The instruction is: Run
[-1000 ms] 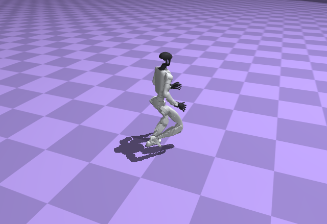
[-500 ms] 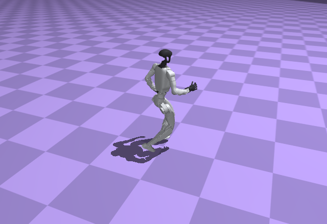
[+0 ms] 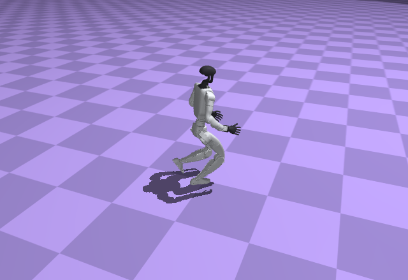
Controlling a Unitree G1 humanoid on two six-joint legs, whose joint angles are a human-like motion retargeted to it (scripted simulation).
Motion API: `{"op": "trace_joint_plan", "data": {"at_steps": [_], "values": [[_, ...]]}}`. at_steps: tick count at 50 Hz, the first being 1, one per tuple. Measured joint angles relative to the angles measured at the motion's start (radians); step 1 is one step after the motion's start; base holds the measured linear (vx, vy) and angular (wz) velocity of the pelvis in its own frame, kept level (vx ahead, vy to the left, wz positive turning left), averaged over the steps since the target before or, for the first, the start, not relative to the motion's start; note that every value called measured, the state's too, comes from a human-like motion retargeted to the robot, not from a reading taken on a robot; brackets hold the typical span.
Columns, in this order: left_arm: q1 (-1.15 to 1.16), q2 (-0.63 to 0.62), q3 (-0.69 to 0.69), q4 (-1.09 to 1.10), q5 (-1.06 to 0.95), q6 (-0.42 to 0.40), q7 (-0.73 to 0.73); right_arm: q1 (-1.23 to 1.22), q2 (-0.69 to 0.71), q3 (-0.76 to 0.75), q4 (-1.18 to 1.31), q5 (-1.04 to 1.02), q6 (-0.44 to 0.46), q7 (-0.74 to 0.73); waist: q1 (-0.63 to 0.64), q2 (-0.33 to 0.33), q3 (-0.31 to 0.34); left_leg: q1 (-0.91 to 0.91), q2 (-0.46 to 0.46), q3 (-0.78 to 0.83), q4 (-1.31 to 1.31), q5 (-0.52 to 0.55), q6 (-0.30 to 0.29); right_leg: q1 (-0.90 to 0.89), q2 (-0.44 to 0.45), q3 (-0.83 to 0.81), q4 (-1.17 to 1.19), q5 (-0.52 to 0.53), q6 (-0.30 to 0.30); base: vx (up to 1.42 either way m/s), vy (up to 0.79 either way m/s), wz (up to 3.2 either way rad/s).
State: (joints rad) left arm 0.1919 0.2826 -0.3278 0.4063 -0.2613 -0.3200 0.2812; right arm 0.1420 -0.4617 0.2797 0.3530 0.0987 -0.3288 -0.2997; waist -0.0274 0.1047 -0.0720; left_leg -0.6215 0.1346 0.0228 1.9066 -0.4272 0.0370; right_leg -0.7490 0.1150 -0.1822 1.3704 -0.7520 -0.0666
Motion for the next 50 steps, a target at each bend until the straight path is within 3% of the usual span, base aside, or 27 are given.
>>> {"op": "trace_joint_plan", "data": {"at_steps": [3,5,9,12,15,17,20,23,26,30,35,38,41,45,47,50], "values": [[0.092,-0.025,0.023,0.118,-0.021,0.04,-0.015,-0.233,-0.058,-0.004,-0.062,-0.04,0.013,-0.072,0.051,-0.019,0.029,-0.211,0.017,-0.01,0.104,-0.07,0.088,0.086,0.015,0.034,-0.03,-0.09,-0.02,-0.04,-0.04,0.05],[0.172,-0.02,0.044,0.148,-0.031,0.045,-0.053,-0.295,-0.072,-0.009,-0.121,-0.028,0.015,-0.089,0.063,-0.056,0.027,-0.289,-0.019,0.026,-0.017,-0.103,0.108,0.183,-0.014,0.067,-0.09,-0.051,0.029,0.03,0.02,0.04],[0.26,-0.013,0.064,0.155,-0.063,0.033,-0.103,-0.216,-0.043,0.006,-0.184,0.0,-0.002,-0.037,0.05,-0.127,-0.031,-0.286,-0.178,0.1,-0.521,-0.115,0.037,0.293,-0.118,0.107,-0.135,0.222,0.2,0.07,0.09,0.07],[0.232,-0.015,0.056,0.154,-0.083,0.026,-0.069,-0.112,-0.008,0.026,-0.139,-0.026,-0.002,0.013,-0.016,-0.178,-0.059,-0.222,-0.319,0.121,-0.729,-0.124,0.03,0.307,-0.227,0.119,0.002,0.353,0.26,0.0,0.07,0.35],[0.132,-0.016,0.053,0.156,-0.081,0.014,-0.001,0.01,0.046,0.054,-0.013,-0.045,0.035,0.038,-0.08,-0.2,-0.049,-0.176,-0.392,0.113,-0.633,-0.263,0.124,0.278,-0.301,0.117,0.285,0.401,0.261,-0.05,0.05,0.03],[-0.048,0.004,0.062,0.211,-0.093,0.02,0.081,0.044,0.103,0.061,0.16,-0.039,0.067,0.05,-0.113,-0.215,-0.009,-0.111,-0.42,0.098,-0.604,-0.383,0.191,0.205,-0.328,0.136,0.455,0.424,0.241,-0.06,0.05,-0.11],[-0.289,0.017,0.091,0.264,-0.129,0.028,0.175,0.113,0.153,0.061,0.384,-0.001,0.098,0.089,-0.18,-0.226,0.013,-0.034,-0.457,0.078,-0.624,-0.445,0.217,0.035,-0.379,0.17,0.596,0.364,0.189,-0.05,0.02,0.08],[-0.4,0.024,0.12,0.219,-0.156,0.011,0.196,0.186,0.142,0.052,0.459,0.063,0.103,0.148,-0.204,-0.158,0.014,0.096,-0.394,0.034,-0.713,-0.395,0.138,-0.081,-0.34,0.129,0.455,0.298,0.152,0.04,-0.01,-0.26],[-0.416,0.02,0.109,0.145,-0.132,-0.027,0.17,0.227,0.124,0.034,0.434,0.1,0.094,0.167,-0.185,-0.074,0.005,0.174,-0.283,-0.011,-0.743,-0.275,0.022,-0.102,-0.225,0.063,0.168,0.287,0.169,0.08,-0.08,-0.34],[-0.332,0.008,0.054,0.045,-0.099,-0.063,0.09,0.2,0.106,0.013,0.331,0.101,0.067,0.115,-0.098,-0.006,-0.014,0.156,-0.149,-0.038,-0.55,-0.104,-0.058,-0.037,-0.075,0.017,-0.091,0.291,0.179,-0.04,-0.08,-0.2],[-0.12,-0.025,0.033,0.035,-0.157,-0.008,0.03,-0.087,0.026,-0.021,0.189,0.025,0.042,-0.049,0.025,-0.005,0.041,0.005,-0.019,-0.035,0.024,-0.067,0.012,0.052,-0.008,0.0,0.015,-0.043,-0.003,-0.09,-0.07,-0.07],[0.022,-0.058,0.053,0.122,-0.182,0.047,0.002,-0.332,-0.054,-0.028,0.115,-0.027,0.049,-0.145,0.095,0.003,0.069,-0.184,0.027,-0.068,0.189,-0.097,0.092,0.099,0.03,0.019,-0.015,-0.119,-0.047,-0.06,-0.06,-0.15],[0.176,-0.054,0.076,0.15,-0.192,0.068,-0.059,-0.394,-0.09,-0.031,-0.001,-0.015,0.047,-0.155,0.118,-0.043,0.064,-0.267,-0.022,-0.024,0.054,-0.12,0.115,0.212,-0.008,0.064,-0.091,-0.044,0.021,0.05,0.02,0.08],[0.276,-0.06,0.1,0.143,-0.214,0.061,-0.112,-0.265,-0.051,-0.009,-0.088,0.009,0.034,-0.067,0.104,-0.102,0.029,-0.202,-0.151,0.056,-0.38,-0.125,0.048,0.282,-0.093,0.104,-0.096,0.25,0.181,0.07,0.1,-0.05],[0.253,-0.071,0.099,0.143,-0.228,0.056,-0.087,-0.179,-0.017,0.004,-0.069,0.0,0.029,-0.024,0.06,-0.125,0.018,-0.137,-0.229,0.075,-0.539,-0.143,0.035,0.262,-0.156,0.109,0.004,0.344,0.217,0.02,0.09,0.15],[0.145,-0.071,0.102,0.144,-0.234,0.037,-0.011,-0.051,0.04,0.013,0.02,-0.004,0.041,0.02,-0.021,-0.151,0.023,-0.032,-0.328,0.071,-0.613,-0.264,0.085,0.197,-0.243,0.117,0.25,0.391,0.227,-0.01,0.07,0.16]]}}
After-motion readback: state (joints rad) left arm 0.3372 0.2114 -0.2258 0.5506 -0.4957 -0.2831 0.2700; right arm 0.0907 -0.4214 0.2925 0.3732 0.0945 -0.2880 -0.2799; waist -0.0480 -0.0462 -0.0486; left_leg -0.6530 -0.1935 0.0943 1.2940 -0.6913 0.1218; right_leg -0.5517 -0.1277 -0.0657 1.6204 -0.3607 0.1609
